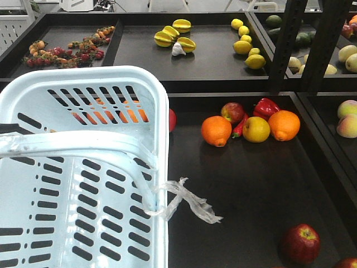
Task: Pick three apples into basket with both arms
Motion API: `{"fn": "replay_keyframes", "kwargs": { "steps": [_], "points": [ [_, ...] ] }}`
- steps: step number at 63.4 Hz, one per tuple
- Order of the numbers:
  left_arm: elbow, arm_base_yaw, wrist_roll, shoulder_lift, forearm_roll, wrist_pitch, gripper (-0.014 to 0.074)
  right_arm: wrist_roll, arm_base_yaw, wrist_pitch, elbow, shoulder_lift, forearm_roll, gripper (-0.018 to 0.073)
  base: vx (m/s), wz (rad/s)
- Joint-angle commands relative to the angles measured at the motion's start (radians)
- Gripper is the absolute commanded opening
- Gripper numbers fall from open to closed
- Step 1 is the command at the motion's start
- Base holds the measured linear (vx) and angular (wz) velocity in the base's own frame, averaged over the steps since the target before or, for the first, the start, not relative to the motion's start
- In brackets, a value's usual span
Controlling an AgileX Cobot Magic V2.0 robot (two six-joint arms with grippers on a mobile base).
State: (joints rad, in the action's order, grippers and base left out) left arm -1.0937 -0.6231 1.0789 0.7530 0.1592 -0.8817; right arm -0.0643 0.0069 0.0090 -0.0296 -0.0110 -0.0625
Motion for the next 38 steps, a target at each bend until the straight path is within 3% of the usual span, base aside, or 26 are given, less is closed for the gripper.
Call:
{"fn": "replay_keyframes", "kwargs": {
  "steps": [1,38],
  "points": [
    [-0.033,-0.006,-0.012,-0.003,0.019,0.103,-0.0006,-0.001,-0.006,-0.075,-0.013,-0.01,-0.001,-0.0009,0.0,0.0],
    [-0.032,-0.006,-0.012,0.001,0.019,0.099,-0.0006,-0.001,-0.006,-0.075,-0.013,-0.01,-0.001,-0.0009,0.0,0.0]
  ]
}}
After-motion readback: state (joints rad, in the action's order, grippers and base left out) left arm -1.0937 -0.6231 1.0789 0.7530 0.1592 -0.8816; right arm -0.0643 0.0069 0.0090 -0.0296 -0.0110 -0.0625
